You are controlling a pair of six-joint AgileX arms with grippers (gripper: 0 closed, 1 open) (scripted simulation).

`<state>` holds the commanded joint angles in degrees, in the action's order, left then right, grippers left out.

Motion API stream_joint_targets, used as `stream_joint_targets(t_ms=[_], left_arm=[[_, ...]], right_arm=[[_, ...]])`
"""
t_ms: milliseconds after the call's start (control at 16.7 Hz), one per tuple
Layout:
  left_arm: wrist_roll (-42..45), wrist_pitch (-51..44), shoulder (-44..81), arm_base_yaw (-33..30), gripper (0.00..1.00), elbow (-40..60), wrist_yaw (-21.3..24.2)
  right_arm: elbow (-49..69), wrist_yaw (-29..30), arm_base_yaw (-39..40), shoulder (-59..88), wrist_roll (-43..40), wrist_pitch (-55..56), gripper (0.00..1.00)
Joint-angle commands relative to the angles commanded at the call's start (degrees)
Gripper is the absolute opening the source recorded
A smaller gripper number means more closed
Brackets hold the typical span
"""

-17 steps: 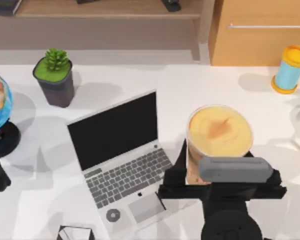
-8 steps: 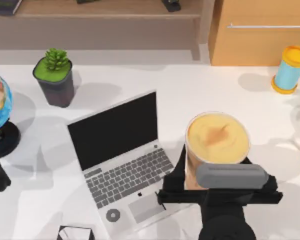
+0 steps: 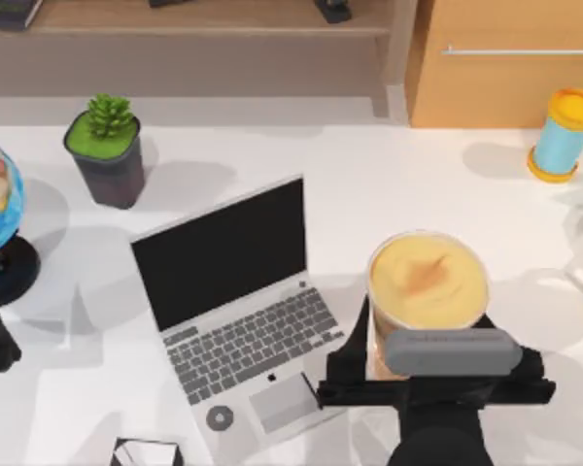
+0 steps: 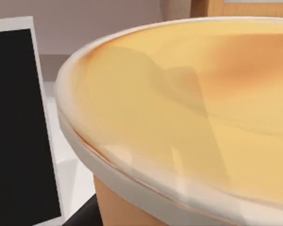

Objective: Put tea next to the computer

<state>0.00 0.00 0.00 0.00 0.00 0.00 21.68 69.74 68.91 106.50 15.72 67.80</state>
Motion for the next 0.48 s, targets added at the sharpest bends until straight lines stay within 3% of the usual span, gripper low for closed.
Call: stream_joint_targets(t_ms=[480], left_arm=[[0.00, 0.00, 0.00, 0.00, 1.00, 0.00, 0.00]], right_arm=[[0.00, 0.00, 0.00, 0.00, 0.00, 0.00, 0.68]])
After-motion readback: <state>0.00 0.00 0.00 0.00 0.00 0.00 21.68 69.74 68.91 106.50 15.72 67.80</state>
